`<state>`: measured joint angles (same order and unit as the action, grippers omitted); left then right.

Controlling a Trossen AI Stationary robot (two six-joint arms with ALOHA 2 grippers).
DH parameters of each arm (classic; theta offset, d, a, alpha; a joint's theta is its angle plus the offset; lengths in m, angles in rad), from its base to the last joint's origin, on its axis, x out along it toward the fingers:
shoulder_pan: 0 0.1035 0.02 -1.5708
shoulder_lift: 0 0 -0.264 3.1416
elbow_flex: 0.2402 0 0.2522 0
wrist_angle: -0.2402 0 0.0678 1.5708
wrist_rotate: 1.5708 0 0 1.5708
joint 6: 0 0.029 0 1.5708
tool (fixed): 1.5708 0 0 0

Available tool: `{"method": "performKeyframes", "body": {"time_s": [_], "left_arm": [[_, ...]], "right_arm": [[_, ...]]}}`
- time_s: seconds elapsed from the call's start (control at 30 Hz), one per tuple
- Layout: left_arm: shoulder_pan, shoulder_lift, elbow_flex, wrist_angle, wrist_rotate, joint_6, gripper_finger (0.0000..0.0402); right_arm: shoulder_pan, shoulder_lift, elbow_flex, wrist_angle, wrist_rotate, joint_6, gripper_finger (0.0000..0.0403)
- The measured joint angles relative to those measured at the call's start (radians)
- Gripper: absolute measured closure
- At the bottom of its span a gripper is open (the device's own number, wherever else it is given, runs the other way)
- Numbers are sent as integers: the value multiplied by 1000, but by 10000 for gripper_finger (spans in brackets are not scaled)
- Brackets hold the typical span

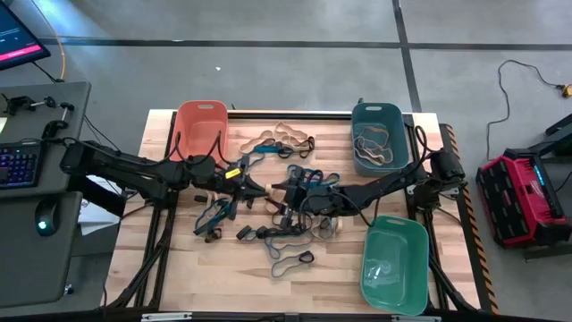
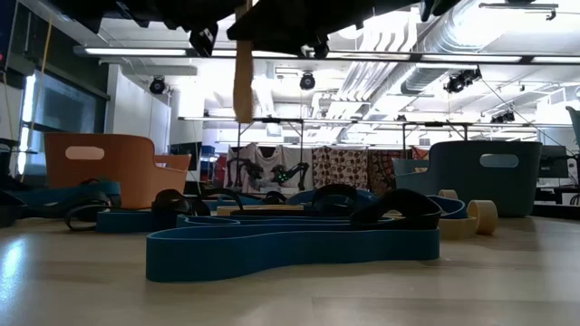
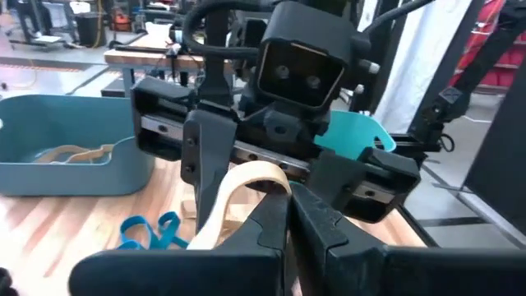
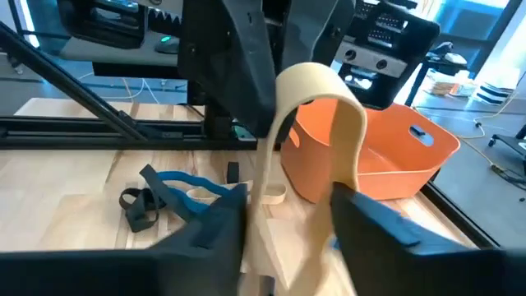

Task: Sort rubber bands into baskets
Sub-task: Put the white rubber band into the blue bin

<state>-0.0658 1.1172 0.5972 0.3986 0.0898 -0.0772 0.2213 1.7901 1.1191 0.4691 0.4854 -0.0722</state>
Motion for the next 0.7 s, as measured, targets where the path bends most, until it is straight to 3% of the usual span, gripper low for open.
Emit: {"method": "performKeyframes", "body": {"time_s": [0.23,0.43,0.7], "left_arm": [[0,0,0,1,-16,2,397],[0,0,0,-29,-55,43,362],[1,0,0,-117,-159,80,284]], "right_arm": [[0,0,0,3,0,-8,390],[4,-11,0,-24,1,24,395],[4,-83,0,-135,71,49,401]]}}
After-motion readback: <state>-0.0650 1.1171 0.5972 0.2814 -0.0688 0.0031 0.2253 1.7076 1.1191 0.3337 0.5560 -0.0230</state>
